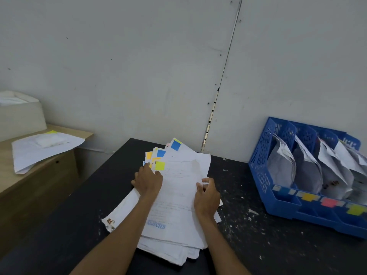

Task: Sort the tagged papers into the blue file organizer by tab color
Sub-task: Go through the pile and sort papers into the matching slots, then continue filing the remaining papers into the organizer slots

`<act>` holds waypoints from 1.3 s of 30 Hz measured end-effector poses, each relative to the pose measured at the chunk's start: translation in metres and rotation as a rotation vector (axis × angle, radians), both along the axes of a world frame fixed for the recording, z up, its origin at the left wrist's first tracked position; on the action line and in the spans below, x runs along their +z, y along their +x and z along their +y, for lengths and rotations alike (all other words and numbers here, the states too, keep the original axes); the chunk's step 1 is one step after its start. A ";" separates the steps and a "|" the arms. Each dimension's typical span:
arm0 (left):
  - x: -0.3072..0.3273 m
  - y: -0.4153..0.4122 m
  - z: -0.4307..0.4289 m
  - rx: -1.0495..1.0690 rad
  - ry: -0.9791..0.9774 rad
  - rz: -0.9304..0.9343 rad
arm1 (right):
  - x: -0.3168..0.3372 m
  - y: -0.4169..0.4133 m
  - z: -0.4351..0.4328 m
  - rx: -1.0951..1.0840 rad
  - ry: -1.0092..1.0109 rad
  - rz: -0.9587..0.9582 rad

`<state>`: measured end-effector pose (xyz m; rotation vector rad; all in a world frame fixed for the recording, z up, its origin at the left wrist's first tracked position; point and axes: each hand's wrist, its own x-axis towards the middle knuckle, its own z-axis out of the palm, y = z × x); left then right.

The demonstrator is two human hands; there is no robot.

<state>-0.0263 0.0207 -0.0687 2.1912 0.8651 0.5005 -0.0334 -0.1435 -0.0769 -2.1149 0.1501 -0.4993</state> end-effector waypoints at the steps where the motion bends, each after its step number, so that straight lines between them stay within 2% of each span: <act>1: 0.002 0.002 0.002 0.008 -0.013 -0.009 | -0.001 0.001 0.000 -0.007 -0.003 -0.004; 7: 0.004 0.010 0.007 0.020 -0.016 -0.041 | -0.005 0.007 -0.004 -0.025 -0.031 -0.030; 15: 0.008 0.015 0.006 0.057 -0.025 -0.023 | -0.005 0.006 -0.004 -0.060 0.083 -0.156; 18: 0.009 0.013 0.007 0.078 -0.014 -0.082 | -0.004 0.006 -0.006 -0.102 0.151 -0.179; 22: 0.007 0.012 0.007 0.054 -0.069 -0.243 | -0.001 0.004 -0.014 -0.077 0.328 -0.131; 25: 0.008 0.011 0.008 0.011 -0.125 -0.300 | -0.002 0.005 -0.016 -0.087 0.368 -0.095; 31: -0.002 0.002 0.018 -0.054 -0.021 -0.344 | 0.006 -0.004 -0.018 0.083 0.414 -0.002; 34: -0.003 0.002 0.008 -0.037 0.017 -0.335 | 0.012 0.000 -0.032 0.239 0.560 0.062; 37: 0.006 0.009 -0.008 0.039 0.145 -0.373 | 0.019 0.003 -0.050 0.267 0.777 0.096; 39: 0.014 0.014 -0.022 -0.003 0.197 -0.398 | 0.023 0.003 -0.057 0.277 0.858 0.095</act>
